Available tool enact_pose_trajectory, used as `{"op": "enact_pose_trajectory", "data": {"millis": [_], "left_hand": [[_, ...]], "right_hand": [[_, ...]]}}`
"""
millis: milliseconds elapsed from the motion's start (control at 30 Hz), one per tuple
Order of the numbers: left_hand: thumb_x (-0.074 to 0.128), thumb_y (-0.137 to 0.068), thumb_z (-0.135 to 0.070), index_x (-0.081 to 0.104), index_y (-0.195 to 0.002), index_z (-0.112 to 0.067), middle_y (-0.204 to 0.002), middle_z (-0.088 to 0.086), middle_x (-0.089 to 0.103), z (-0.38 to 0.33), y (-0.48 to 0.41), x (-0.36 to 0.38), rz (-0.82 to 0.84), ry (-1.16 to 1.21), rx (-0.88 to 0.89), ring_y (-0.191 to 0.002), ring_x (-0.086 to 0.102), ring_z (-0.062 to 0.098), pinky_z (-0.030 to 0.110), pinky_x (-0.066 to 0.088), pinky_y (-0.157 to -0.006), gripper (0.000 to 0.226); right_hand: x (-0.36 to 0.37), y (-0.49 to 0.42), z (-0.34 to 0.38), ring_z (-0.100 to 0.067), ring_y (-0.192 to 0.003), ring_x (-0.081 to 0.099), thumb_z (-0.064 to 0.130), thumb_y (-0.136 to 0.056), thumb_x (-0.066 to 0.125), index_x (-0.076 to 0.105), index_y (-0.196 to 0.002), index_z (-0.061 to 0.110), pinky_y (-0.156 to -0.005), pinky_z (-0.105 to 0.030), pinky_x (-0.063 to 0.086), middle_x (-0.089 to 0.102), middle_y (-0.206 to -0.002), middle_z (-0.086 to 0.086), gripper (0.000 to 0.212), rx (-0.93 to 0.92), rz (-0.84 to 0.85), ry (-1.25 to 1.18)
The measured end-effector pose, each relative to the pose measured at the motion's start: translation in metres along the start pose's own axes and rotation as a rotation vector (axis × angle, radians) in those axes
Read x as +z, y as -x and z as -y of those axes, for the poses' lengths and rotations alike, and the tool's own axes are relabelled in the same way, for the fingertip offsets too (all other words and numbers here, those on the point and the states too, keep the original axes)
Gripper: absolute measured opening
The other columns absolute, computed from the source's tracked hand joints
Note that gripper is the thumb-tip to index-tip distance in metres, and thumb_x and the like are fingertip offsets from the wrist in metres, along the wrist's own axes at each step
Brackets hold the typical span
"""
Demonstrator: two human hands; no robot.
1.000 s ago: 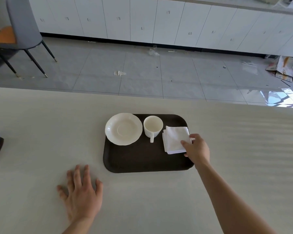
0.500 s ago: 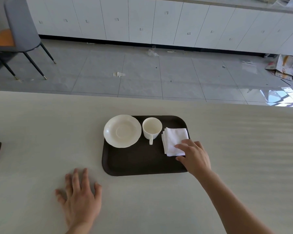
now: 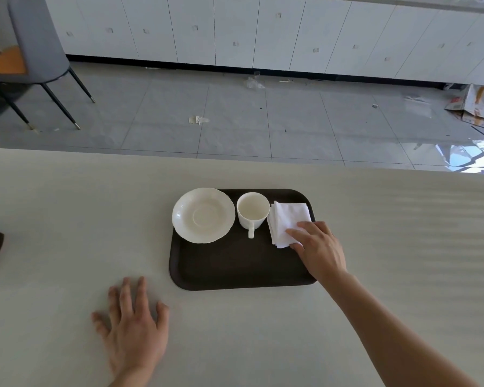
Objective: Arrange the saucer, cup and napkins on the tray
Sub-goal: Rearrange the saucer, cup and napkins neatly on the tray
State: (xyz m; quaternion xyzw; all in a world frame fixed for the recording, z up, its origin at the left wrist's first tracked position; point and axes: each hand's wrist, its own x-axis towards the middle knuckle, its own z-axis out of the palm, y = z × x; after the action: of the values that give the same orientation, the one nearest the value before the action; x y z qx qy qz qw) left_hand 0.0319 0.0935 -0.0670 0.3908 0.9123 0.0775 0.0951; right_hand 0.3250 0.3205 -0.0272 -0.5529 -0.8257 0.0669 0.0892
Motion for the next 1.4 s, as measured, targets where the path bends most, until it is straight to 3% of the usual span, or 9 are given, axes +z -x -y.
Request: {"op": "enact_pose_trajectory", "data": {"millis": [733,800,867,967,1033,1267,1400], "left_hand": [[0.03,-0.078,-0.052,0.046,-0.144,-0.017,-0.156,0.011,0.037,0.001,-0.001,0.005,-0.041,0.012,0.003,-0.147,0.026,0.033,0.065,0.015,-0.114,0.076],[0.031,-0.078,-0.052,0.046,-0.143,-0.017,-0.155,0.011,0.037,0.002,-0.002,0.005,-0.038,0.007,0.007,-0.146,0.026,0.034,0.066,0.015,-0.113,0.076],[0.031,-0.078,-0.052,0.046,-0.144,-0.017,-0.156,0.01,0.037,0.003,-0.002,0.006,-0.033,0.001,0.007,-0.147,0.026,0.033,0.065,0.015,-0.113,0.076],[0.03,-0.078,-0.052,0.044,-0.145,-0.018,-0.156,0.009,0.035,0.002,-0.002,0.006,-0.024,-0.006,0.0,-0.148,0.024,0.032,0.065,0.014,-0.114,0.076],[0.03,-0.078,-0.052,0.045,-0.144,-0.018,-0.156,0.01,0.036,0.001,-0.002,0.005,-0.03,0.002,-0.002,-0.147,0.025,0.033,0.065,0.015,-0.114,0.076],[0.027,-0.077,-0.053,0.045,-0.144,-0.017,-0.157,0.011,0.035,-0.002,0.0,-0.001,-0.025,0.014,-0.006,-0.148,0.024,0.033,0.063,0.013,-0.115,0.078],[0.025,-0.077,-0.053,0.045,-0.145,-0.016,-0.157,0.011,0.035,-0.004,0.001,-0.003,-0.022,0.024,-0.009,-0.148,0.024,0.033,0.063,0.013,-0.115,0.079]], "right_hand": [[0.006,-0.017,-0.001,-0.029,-0.123,0.046,0.02,-0.087,0.071,0.071,-0.116,0.027,-0.084,-0.044,0.054,0.063,-0.129,-0.001,0.031,-0.001,0.044,-0.052],[0.005,-0.018,-0.001,-0.027,-0.126,0.046,0.024,-0.084,0.073,0.065,-0.126,0.029,-0.085,-0.041,0.054,0.061,-0.133,0.001,0.043,-0.034,0.025,-0.035],[0.005,-0.023,0.0,-0.024,-0.136,0.038,0.031,-0.082,0.073,0.048,-0.142,0.03,-0.097,-0.041,0.048,0.051,-0.146,0.003,0.065,-0.061,0.073,-0.037],[0.007,-0.036,0.003,-0.022,-0.15,0.015,0.042,-0.082,0.071,0.021,-0.154,0.025,-0.117,-0.042,0.027,0.024,-0.162,0.007,0.089,-0.078,0.209,-0.04],[0.01,-0.043,0.006,-0.021,-0.151,0.009,0.045,-0.082,0.069,0.017,-0.155,0.025,-0.12,-0.044,0.019,0.017,-0.164,0.008,0.092,-0.097,0.259,-0.025],[0.013,-0.049,0.002,-0.022,-0.152,0.005,0.052,-0.085,0.064,0.014,-0.156,0.03,-0.122,-0.049,0.015,0.013,-0.165,0.009,0.089,-0.147,0.297,0.015],[0.007,-0.035,-0.005,-0.022,-0.151,0.013,0.049,-0.084,0.069,0.03,-0.152,0.031,-0.12,-0.046,0.02,0.021,-0.163,0.006,0.08,-0.119,0.196,-0.022]]}}
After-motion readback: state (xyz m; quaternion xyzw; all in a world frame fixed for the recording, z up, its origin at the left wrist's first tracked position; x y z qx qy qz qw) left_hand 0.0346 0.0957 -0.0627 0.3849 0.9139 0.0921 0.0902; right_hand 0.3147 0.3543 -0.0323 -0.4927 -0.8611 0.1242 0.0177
